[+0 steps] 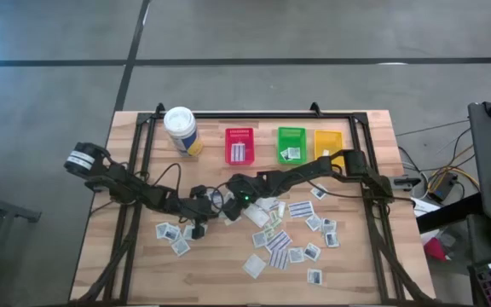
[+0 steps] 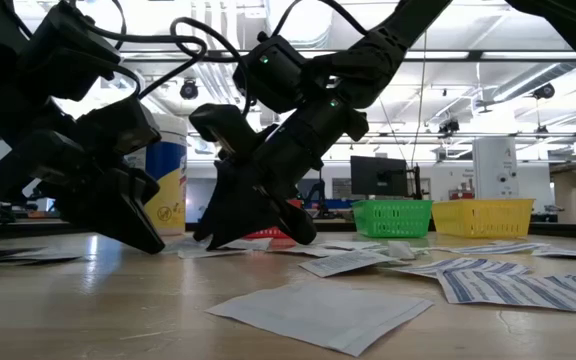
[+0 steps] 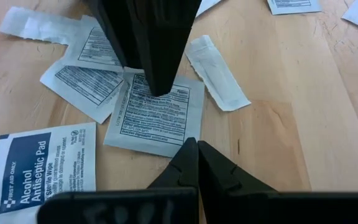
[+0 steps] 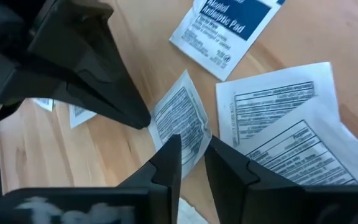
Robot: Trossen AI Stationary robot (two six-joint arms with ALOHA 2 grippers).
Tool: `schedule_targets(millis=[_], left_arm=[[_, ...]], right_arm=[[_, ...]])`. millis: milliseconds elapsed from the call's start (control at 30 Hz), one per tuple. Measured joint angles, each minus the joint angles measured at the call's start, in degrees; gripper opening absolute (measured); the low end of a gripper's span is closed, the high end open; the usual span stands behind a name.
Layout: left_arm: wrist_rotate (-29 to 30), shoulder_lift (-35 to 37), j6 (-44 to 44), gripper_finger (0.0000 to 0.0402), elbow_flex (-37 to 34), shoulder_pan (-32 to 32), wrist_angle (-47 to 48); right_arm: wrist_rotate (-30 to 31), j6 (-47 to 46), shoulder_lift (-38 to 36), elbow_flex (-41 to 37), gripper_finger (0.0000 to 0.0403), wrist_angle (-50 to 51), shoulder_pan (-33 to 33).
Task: Pick & Place First Aid Supplies
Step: Put the alcohol pad in the green bin
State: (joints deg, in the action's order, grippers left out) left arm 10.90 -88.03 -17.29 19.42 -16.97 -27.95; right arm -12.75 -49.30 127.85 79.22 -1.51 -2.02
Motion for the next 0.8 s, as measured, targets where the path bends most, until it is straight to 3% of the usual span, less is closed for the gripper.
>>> schedule_targets(millis=[300,800], left_arm=[[0.8,0.0,0.9,0.0,0.0,0.0,-1.3],[2.7,5.5,1.0,0.0,0.0,0.0,-1.0]], right_arm=[[-0.4,3.1,-0.3,-0.1,0.0012,-0.3,0.0],[0.3,10.7,-3.2,-0.2,0.0008,5.4,0.5]])
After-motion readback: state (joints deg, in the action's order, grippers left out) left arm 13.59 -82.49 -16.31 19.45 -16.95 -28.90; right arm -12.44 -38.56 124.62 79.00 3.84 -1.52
